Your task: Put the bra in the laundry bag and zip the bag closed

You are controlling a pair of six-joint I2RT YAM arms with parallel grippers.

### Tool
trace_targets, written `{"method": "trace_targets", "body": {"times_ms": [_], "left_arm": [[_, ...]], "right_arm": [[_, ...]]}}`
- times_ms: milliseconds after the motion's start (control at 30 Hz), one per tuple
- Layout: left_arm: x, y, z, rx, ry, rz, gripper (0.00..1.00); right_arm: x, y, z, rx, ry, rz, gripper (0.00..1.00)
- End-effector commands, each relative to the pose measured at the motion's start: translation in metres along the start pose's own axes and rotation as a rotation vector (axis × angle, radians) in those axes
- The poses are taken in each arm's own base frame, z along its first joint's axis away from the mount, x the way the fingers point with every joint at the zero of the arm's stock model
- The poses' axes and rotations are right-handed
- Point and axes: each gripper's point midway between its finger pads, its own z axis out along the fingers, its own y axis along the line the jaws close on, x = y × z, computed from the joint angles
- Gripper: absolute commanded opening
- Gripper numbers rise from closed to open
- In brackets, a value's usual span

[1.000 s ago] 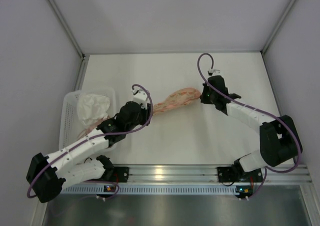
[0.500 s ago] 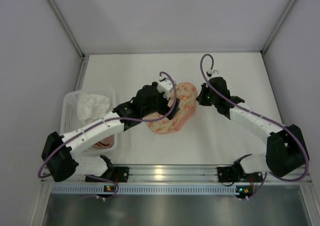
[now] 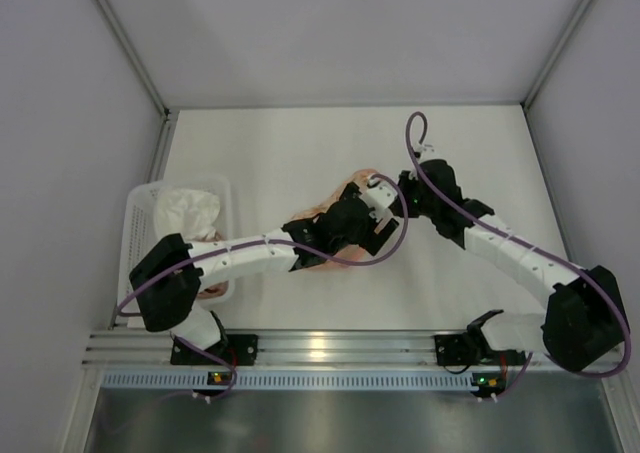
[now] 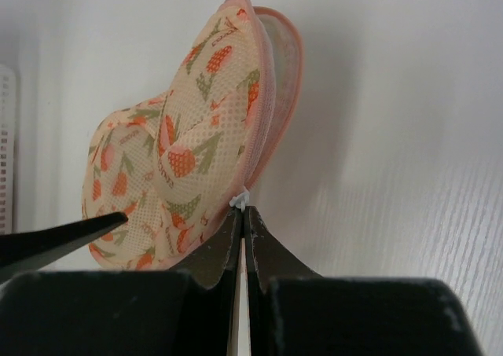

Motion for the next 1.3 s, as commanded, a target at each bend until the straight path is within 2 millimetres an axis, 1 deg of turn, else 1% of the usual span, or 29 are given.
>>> {"method": "trace_targets", "body": {"times_ms": [0, 33, 100, 200, 233, 267, 300, 333, 400, 433, 533, 567, 600, 633, 667, 700, 767, 800, 833, 900, 933, 967, 1033, 1067, 1100, 1133, 1167, 1200, 1267], "left_arm": [[-0.012, 0.016, 0.009, -0.095, -0.097, -0.027, 0.93], [-0.01, 0.015, 0.011, -0.091, -0.102, -0.027, 0.92], [0.001, 0.014, 0.014, -0.093, -0.086, -0.028, 0.9], [0.012, 0.015, 0.016, -0.101, -0.081, -0.045, 0.88], [0.014, 0.015, 0.016, -0.103, -0.083, -0.045, 0.84], [0.01, 0.016, 0.016, -0.103, -0.102, -0.056, 0.79], [0.013, 0.016, 0.016, -0.108, -0.1, -0.061, 0.69], [0.014, 0.017, 0.016, -0.11, -0.098, -0.066, 0.43], [0.011, 0.016, 0.013, -0.105, -0.107, -0.081, 0.08], [0.011, 0.018, 0.011, -0.112, -0.11, -0.089, 0.0], [0.011, 0.018, -0.001, -0.091, -0.123, -0.088, 0.0], [0.007, 0.018, -0.009, -0.074, -0.141, -0.08, 0.0], [0.017, 0.017, -0.013, -0.062, -0.118, -0.068, 0.0], [0.021, 0.015, -0.017, -0.046, -0.111, -0.056, 0.0], [0.024, 0.016, -0.024, -0.033, -0.111, -0.038, 0.0], [0.032, 0.013, -0.027, -0.004, -0.079, -0.02, 0.0], [0.035, 0.012, -0.035, 0.018, -0.061, 0.011, 0.0], [0.038, 0.013, -0.039, 0.019, -0.046, 0.017, 0.0], [0.043, 0.014, -0.042, 0.017, -0.024, 0.024, 0.0], [0.041, 0.018, -0.054, 0.016, -0.034, 0.021, 0.0], [0.038, 0.016, -0.059, 0.04, -0.044, 0.043, 0.0], [0.033, 0.02, -0.068, 0.042, -0.065, 0.033, 0.0], [0.025, 0.02, -0.079, 0.076, -0.093, 0.023, 0.0], [0.016, 0.025, -0.089, 0.074, -0.127, 0.018, 0.0], [0.018, 0.027, -0.094, 0.074, -0.119, 0.019, 0.0], [0.014, 0.029, -0.099, 0.073, -0.133, 0.016, 0.0], [0.006, 0.033, -0.107, 0.072, -0.164, 0.011, 0.0], [0.002, 0.034, -0.11, 0.073, -0.182, 0.005, 0.0], [-0.004, 0.035, -0.115, 0.075, -0.207, -0.01, 0.0]], "right_arm": [[-0.012, 0.019, -0.016, -0.081, -0.046, 0.016, 0.0], [-0.012, 0.02, -0.017, -0.085, -0.045, 0.021, 0.0], [-0.014, 0.024, -0.022, -0.103, -0.051, 0.025, 0.0], [-0.017, 0.027, -0.026, -0.113, -0.059, 0.031, 0.0], [-0.019, 0.028, -0.027, -0.116, -0.064, 0.035, 0.0], [-0.019, 0.03, -0.028, -0.125, -0.061, 0.033, 0.0], [-0.021, 0.032, -0.029, -0.133, -0.063, 0.034, 0.0], [-0.02, 0.033, -0.03, -0.138, -0.059, 0.033, 0.0], [-0.019, 0.033, -0.03, -0.134, -0.05, 0.025, 0.0], [-0.02, 0.031, -0.029, -0.125, -0.05, 0.009, 0.0], [-0.022, 0.013, -0.025, -0.028, -0.054, -0.024, 0.0], [-0.024, 0.004, -0.023, 0.014, -0.061, -0.029, 0.0], [-0.026, 0.002, -0.022, 0.022, -0.065, -0.032, 0.0], [-0.03, -0.004, -0.021, 0.039, -0.073, -0.031, 0.0], [-0.033, -0.005, -0.022, 0.041, -0.081, -0.03, 0.0], [-0.039, -0.007, -0.022, 0.047, -0.092, -0.039, 0.0], [-0.046, -0.015, -0.021, 0.075, -0.108, -0.044, 0.0], [-0.05, -0.017, -0.022, 0.085, -0.115, -0.049, 0.0], [-0.053, -0.023, -0.02, 0.105, -0.12, -0.056, 0.0], [-0.055, -0.028, -0.018, 0.115, -0.122, -0.059, 0.0], [-0.057, -0.033, -0.017, 0.124, -0.123, -0.06, 0.0], [-0.057, -0.034, -0.013, 0.122, -0.122, -0.06, 0.0], [-0.058, -0.039, -0.009, 0.12, -0.118, -0.053, 0.0], [-0.054, -0.04, -0.005, 0.111, -0.101, -0.048, 0.0], [-0.057, -0.039, -0.002, 0.099, -0.109, -0.045, 0.0], [-0.057, -0.04, 0.0, 0.096, -0.112, -0.039, 0.0], [-0.052, -0.036, 0.005, 0.061, -0.088, -0.034, 0.0], [-0.054, -0.032, 0.009, 0.042, -0.094, -0.029, 0.0], [-0.047, -0.027, 0.016, 0.004, -0.06, -0.019, 0.0]]}}
